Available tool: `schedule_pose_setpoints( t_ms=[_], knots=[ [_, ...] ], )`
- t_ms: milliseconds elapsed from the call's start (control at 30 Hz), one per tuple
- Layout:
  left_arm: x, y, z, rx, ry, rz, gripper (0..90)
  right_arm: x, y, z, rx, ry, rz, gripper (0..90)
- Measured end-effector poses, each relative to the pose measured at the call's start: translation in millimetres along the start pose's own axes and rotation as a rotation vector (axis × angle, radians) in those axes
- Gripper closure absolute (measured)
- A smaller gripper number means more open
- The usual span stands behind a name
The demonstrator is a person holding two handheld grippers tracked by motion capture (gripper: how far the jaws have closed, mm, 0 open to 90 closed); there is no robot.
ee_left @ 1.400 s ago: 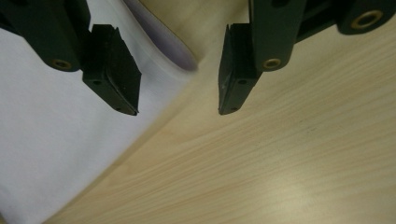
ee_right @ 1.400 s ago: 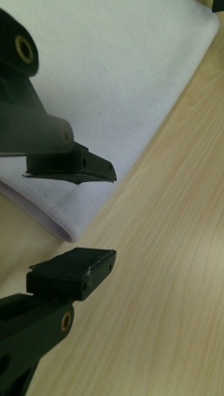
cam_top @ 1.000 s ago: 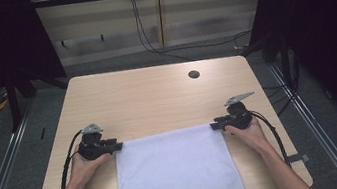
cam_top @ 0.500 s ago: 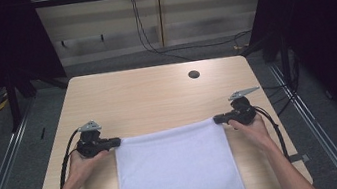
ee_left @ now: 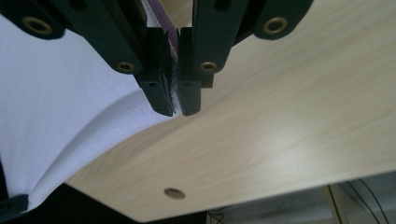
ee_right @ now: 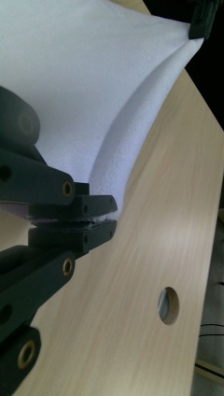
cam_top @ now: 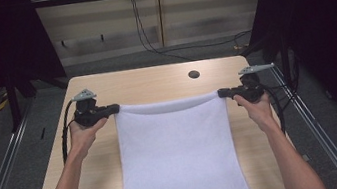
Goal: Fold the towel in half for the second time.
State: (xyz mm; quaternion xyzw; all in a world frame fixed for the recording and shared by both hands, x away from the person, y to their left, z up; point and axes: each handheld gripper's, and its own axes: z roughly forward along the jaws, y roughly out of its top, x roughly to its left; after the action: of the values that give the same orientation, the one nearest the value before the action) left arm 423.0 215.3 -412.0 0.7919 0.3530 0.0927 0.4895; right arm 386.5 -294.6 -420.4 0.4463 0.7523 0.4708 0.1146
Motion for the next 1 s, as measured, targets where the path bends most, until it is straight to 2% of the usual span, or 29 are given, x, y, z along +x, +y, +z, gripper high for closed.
schedule_pose_setpoints(
  t_ms=[167, 267, 333, 433, 500, 533, 600, 633, 700, 767, 867, 933, 1000],
  knots=[
    [-3.3, 20.2, -6.3, -0.063, -0.016, -0.005, 85.9, -3.8, 16.2, -15.6, -0.054, 0.000, 0.006, 87.4],
    [-6.1, 29.1, -13.9, -0.146, -0.044, -0.030, 85.9, -4.7, 28.6, -24.9, -0.076, -0.010, -0.025, 87.5],
    [-9.1, 34.8, -16.9, -0.166, -0.022, -0.005, 85.9, -4.6, 36.9, -32.9, -0.106, -0.013, -0.035, 87.5],
    [-15.3, 37.3, -22.1, -0.164, -0.024, 0.022, 86.0, -1.3, 39.9, -40.1, -0.135, -0.004, -0.043, 87.6],
    [-22.8, 32.8, -26.4, -0.156, -0.037, 0.052, 86.0, 6.1, 37.7, -46.5, -0.138, 0.008, -0.079, 87.6],
    [-25.9, 30.0, -28.3, -0.147, -0.038, 0.066, 86.0, 10.7, 35.7, -50.1, -0.127, 0.005, -0.105, 87.5],
    [-35.0, 18.9, -34.5, -0.142, -0.064, 0.082, 86.0, 17.8, 30.2, -56.8, -0.110, 0.016, -0.125, 87.5],
    [-40.8, 12.2, -38.7, -0.146, -0.063, 0.093, 85.9, 21.8, 25.7, -60.7, -0.104, 0.022, -0.138, 87.5],
    [-49.4, -1.5, -47.5, -0.169, -0.104, 0.079, 85.9, 29.1, 14.9, -68.0, -0.088, 0.038, -0.155, 87.5],
    [-57.6, -16.0, -55.6, -0.165, -0.121, 0.074, 85.9, 37.7, 0.3, -75.8, -0.087, 0.062, -0.162, 87.4],
    [-73.5, -48.2, -67.1, -0.116, -0.144, 0.093, 85.7, 53.7, -26.3, -86.2, -0.063, 0.080, -0.185, 87.1],
    [-80.7, -64.1, -68.9, -0.076, -0.157, 0.099, 85.6, 60.1, -43.4, -90.4, -0.052, 0.095, -0.180, 86.8],
    [-90.7, -85.6, -69.1, -0.008, -0.191, 0.115, 85.4, 65.4, -61.8, -92.9, -0.027, 0.112, -0.166, 86.5]
  ],
)
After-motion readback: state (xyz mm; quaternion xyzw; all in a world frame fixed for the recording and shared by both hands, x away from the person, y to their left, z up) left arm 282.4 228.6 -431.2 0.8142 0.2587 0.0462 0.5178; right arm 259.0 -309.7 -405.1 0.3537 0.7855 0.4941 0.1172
